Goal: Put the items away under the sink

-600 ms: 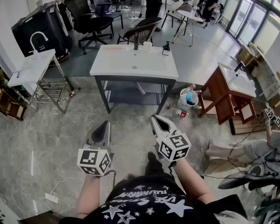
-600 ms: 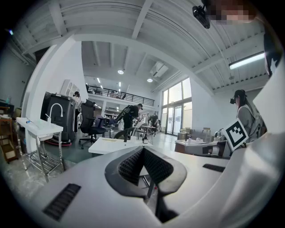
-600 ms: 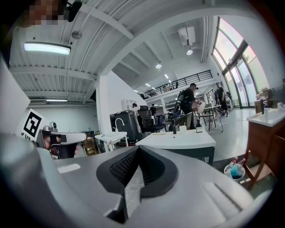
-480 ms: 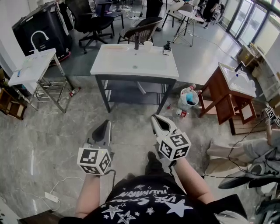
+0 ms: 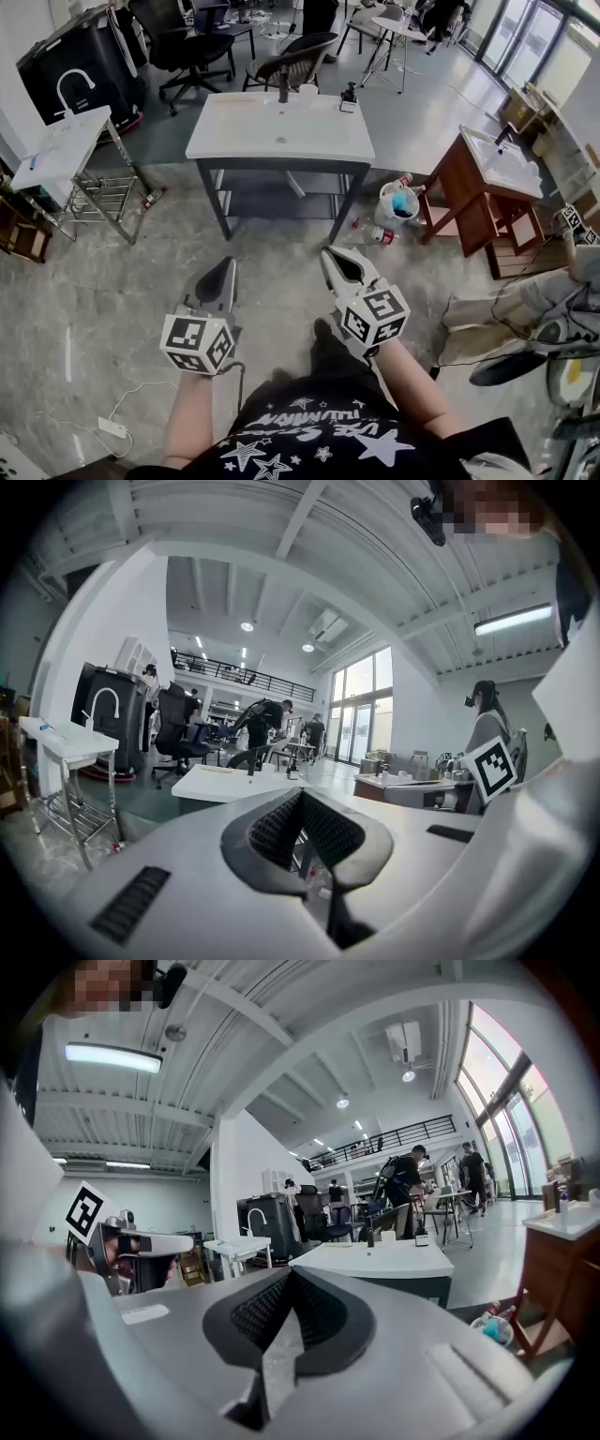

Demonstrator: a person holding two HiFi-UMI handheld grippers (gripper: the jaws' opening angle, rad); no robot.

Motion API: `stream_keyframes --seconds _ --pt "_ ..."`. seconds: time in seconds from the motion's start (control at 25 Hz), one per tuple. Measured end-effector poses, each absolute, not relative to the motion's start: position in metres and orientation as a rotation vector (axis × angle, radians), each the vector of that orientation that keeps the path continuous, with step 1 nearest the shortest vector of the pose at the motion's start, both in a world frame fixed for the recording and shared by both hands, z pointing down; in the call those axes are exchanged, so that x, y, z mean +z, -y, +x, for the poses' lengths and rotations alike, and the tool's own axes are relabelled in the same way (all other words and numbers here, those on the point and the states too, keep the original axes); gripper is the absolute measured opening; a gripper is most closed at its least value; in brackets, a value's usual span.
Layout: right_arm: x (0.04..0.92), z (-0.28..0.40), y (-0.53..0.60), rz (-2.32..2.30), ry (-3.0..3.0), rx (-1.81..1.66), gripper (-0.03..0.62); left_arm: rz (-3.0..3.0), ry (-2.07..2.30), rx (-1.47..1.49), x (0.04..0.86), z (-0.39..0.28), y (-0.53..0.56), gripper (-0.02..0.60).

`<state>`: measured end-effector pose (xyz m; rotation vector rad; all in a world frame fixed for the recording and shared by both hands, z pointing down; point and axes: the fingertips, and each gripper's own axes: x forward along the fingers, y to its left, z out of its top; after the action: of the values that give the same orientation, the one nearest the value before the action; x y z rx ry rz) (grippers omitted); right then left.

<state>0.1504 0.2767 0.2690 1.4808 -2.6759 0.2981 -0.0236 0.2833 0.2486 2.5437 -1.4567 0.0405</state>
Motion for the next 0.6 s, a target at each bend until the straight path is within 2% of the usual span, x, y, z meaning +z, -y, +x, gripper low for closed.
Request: stream_keyframes --seconds 0.28,0.6 --pt "0.293 0.182 -0.269 1.595 2.617 0.409 0.003 2.538 1.374 0.060 0.266 -0.004 -0.268 0.009" --pt "0.313 0.210 -0.197 1.669 2.618 0.555 0.005 2.508 1.366 0.128 0.281 0.006 -0.219 0.009"
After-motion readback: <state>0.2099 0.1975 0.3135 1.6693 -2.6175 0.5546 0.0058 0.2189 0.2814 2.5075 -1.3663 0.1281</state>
